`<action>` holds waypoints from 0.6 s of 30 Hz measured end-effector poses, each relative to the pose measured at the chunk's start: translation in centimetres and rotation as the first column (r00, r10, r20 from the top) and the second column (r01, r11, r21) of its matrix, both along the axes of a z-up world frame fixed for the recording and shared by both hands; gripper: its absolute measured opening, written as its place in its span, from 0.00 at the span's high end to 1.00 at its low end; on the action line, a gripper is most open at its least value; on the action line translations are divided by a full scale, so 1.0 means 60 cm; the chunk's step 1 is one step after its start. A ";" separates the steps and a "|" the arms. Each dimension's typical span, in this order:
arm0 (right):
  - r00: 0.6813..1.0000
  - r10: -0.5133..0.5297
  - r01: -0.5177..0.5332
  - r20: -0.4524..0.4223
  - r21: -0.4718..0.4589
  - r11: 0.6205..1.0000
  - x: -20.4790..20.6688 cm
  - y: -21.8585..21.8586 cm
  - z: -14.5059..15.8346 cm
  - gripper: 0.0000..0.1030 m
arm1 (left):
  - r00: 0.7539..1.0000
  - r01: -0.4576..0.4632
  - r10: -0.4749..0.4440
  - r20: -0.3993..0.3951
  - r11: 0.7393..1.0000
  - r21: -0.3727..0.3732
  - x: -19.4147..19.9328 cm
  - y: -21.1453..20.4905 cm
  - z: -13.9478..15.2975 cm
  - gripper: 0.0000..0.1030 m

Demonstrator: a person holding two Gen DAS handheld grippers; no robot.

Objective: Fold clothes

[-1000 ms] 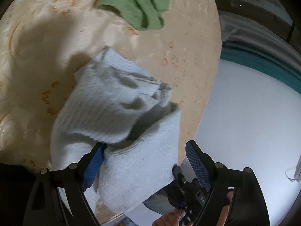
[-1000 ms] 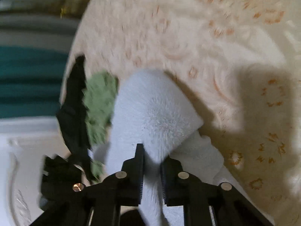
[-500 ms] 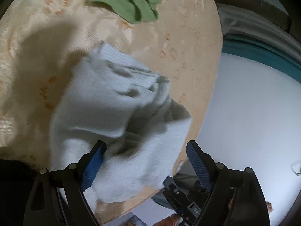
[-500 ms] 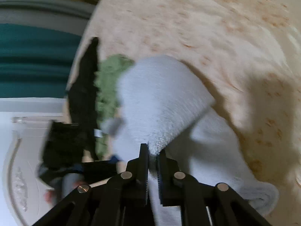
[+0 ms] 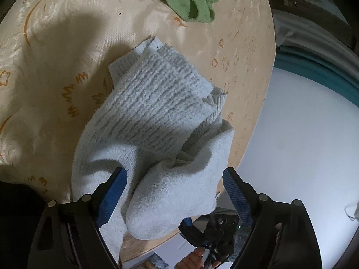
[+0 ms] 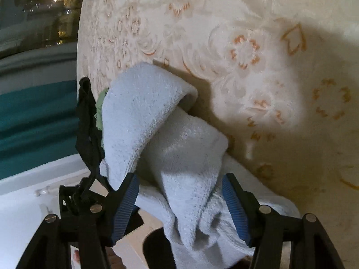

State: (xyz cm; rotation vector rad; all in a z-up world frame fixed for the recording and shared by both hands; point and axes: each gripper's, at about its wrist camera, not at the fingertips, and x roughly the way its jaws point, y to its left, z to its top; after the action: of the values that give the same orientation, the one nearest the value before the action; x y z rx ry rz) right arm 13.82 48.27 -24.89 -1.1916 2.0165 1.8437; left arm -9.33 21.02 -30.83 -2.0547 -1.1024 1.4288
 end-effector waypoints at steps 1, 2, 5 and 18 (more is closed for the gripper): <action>1.000 -0.006 0.006 -0.011 -0.011 1.000 -0.003 -0.002 -0.002 0.37 | 1.000 -0.003 0.003 -0.001 1.000 -0.001 -0.003 -0.006 0.002 0.14; 1.000 -0.003 0.002 -0.019 -0.023 1.000 -0.008 -0.003 -0.004 0.37 | 1.000 -0.006 0.006 -0.001 1.000 0.000 -0.009 -0.008 -0.006 0.14; 0.999 -0.005 0.003 -0.050 -0.053 0.999 -0.023 -0.006 -0.010 0.37 | 1.000 -0.015 0.015 0.004 1.000 0.006 -0.007 -0.007 -0.008 0.14; 0.990 -0.128 0.120 -0.058 -0.121 0.985 -0.027 -0.009 -0.023 0.11 | 0.987 -0.161 0.161 0.016 0.987 -0.001 0.002 -0.039 -0.033 0.14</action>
State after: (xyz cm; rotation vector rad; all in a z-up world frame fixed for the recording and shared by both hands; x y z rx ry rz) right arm 12.22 47.73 -26.27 -1.0192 2.2087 1.7494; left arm -9.24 18.70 -32.82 -2.0192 -1.3017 1.4885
